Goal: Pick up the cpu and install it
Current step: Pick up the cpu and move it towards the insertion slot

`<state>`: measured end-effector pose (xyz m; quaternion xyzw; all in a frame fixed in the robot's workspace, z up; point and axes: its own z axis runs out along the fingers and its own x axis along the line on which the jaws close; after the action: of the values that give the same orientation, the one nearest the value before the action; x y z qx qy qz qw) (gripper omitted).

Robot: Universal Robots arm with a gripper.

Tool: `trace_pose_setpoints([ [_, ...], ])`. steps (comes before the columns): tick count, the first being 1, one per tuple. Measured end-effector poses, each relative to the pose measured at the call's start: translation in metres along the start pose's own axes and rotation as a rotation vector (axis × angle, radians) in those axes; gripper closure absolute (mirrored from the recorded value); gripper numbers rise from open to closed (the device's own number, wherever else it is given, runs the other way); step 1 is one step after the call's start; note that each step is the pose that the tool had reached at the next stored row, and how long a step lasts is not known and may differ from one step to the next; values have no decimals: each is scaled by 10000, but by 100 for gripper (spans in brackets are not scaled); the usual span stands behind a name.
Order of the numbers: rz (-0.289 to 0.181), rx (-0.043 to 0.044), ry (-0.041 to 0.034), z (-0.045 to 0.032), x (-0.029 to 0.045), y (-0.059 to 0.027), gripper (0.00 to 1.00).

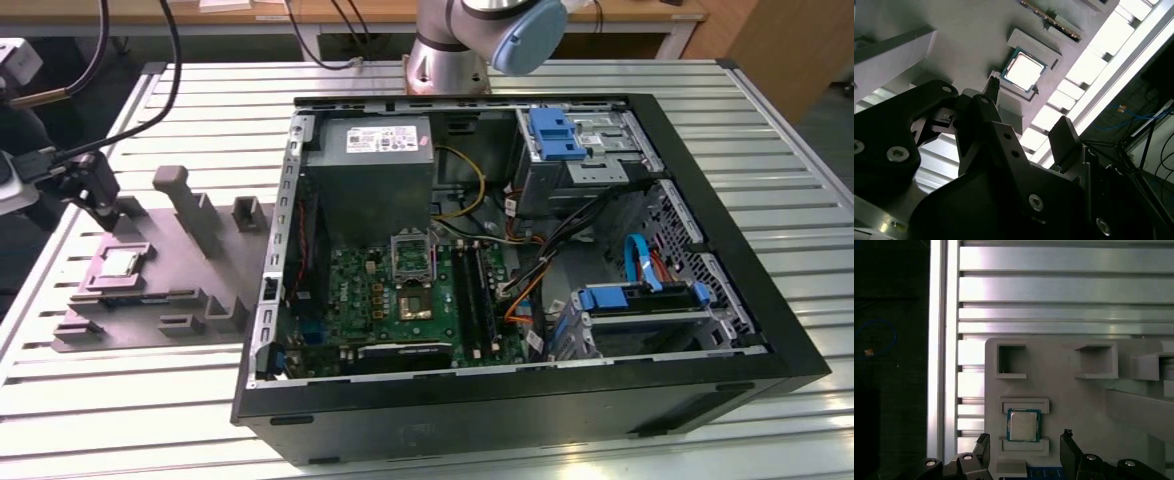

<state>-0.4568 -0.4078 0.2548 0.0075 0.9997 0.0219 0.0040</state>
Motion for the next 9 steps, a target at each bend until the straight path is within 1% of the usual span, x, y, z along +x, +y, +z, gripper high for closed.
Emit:
trace_pose_setpoints([
  [7, 3, 0, -1, 7, 0, 0, 34],
  [9, 3, -3, -5, 20, -4, -2, 34],
])
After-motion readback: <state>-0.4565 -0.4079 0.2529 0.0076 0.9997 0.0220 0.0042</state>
